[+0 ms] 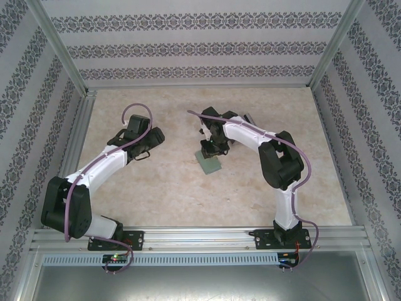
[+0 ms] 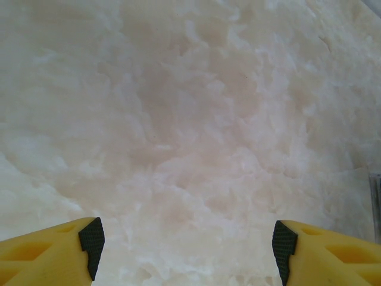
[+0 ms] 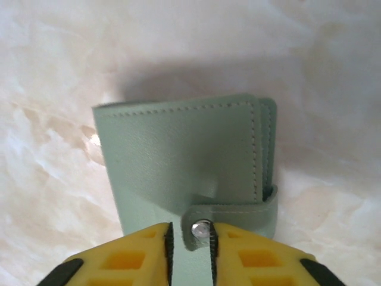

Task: Put the credit cards into the card holder
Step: Move the card holder to the center of the table.

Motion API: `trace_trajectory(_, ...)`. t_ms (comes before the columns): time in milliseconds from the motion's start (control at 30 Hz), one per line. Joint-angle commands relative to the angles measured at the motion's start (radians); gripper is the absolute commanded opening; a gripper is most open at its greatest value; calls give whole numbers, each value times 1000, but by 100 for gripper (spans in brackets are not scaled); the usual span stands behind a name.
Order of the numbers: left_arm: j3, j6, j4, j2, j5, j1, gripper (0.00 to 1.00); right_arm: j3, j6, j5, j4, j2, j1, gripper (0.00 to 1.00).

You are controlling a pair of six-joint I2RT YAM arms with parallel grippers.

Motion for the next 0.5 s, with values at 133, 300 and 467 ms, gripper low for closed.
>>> trace_trajectory(133, -4, 7, 28, -5, -14, 8, 77, 66, -13, -25, -4, -39, 20, 36)
trace_trajectory(300, -10, -15, 64, 27, 26, 8, 77, 58, 0, -69, 14, -79, 4, 33)
trace_trajectory(467, -25, -56, 156, 82, 120, 5, 76, 2, 13, -128, 55, -96, -39, 13)
